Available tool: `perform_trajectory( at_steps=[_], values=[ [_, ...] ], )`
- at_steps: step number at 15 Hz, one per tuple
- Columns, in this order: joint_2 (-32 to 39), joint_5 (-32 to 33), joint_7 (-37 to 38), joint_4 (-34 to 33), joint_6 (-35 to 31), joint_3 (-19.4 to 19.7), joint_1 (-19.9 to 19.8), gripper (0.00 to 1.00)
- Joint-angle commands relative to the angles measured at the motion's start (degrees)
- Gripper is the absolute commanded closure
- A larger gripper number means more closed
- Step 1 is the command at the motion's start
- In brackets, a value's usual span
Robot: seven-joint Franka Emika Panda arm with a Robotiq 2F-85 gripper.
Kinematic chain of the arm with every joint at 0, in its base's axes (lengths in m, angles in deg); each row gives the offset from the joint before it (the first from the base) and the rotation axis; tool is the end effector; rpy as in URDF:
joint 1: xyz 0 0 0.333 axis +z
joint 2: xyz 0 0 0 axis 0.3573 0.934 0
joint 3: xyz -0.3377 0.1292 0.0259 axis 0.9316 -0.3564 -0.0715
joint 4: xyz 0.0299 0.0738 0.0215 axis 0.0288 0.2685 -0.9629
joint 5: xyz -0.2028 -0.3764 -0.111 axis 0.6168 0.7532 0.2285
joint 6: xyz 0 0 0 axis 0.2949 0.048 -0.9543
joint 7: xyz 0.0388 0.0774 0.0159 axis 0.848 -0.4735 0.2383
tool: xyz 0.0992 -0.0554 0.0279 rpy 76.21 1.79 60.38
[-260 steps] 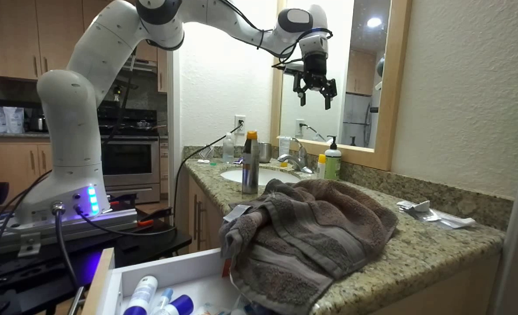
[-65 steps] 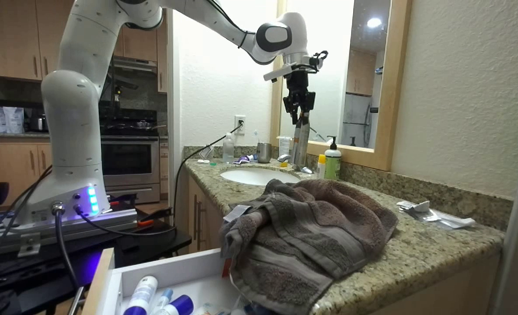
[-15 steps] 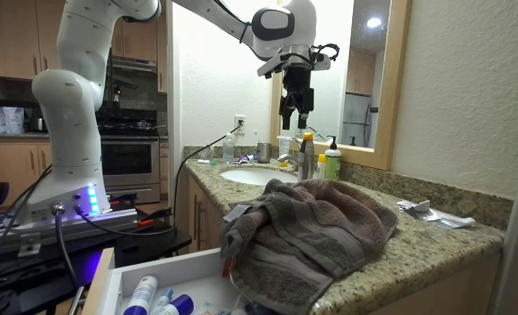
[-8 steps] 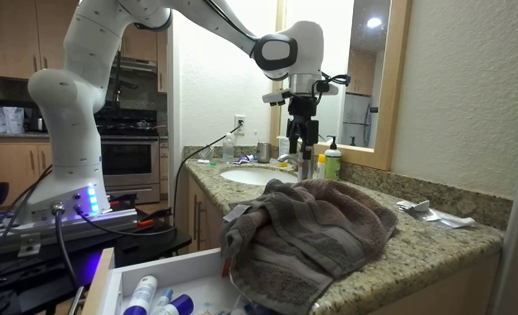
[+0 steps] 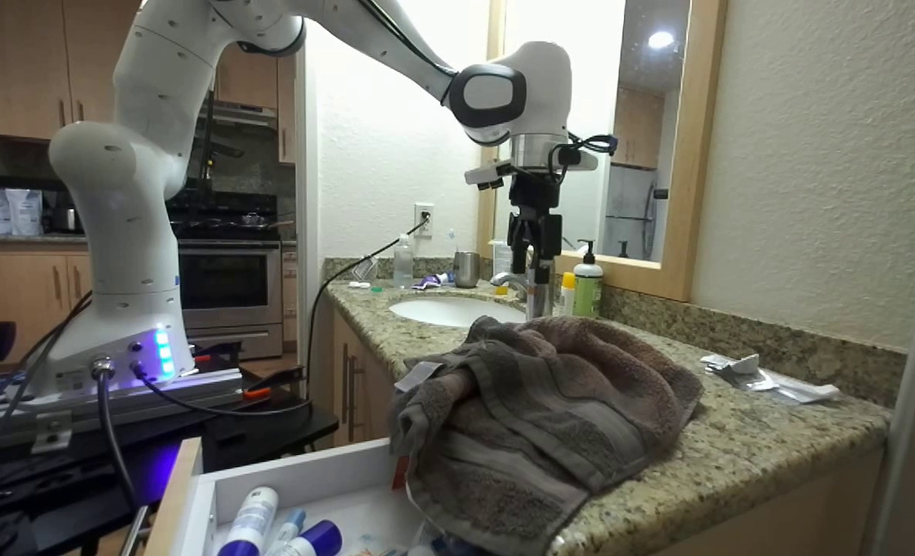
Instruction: Move the two bottles with yellow tops forward then use the towel to wipe the counter
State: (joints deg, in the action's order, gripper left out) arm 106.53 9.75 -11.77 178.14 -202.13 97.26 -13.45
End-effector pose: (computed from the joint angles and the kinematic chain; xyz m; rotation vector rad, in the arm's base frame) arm 0.4016 -0.5640 0.3560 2.9772 -0.9918 0.0344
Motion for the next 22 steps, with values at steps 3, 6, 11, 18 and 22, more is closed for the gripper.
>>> perform_trajectory(
  at_steps=[3,6,11,18,22],
  values=[
    [6.3,2.5,9.7,-4.2,-4.6,0.8,-2.1,0.0],
    [9.9,4.0,16.5,-7.4,-2.3,1.4,-3.0,0.0],
    [10.9,-2.9,24.7,-8.7,2.4,-2.1,-5.2,0.0],
    [11.6,-11.5,33.9,-12.5,4.4,-1.9,-7.1,0.0],
    [12.0,-8.1,38.4,-14.5,5.1,0.0,-8.2,0.0]
  ],
)
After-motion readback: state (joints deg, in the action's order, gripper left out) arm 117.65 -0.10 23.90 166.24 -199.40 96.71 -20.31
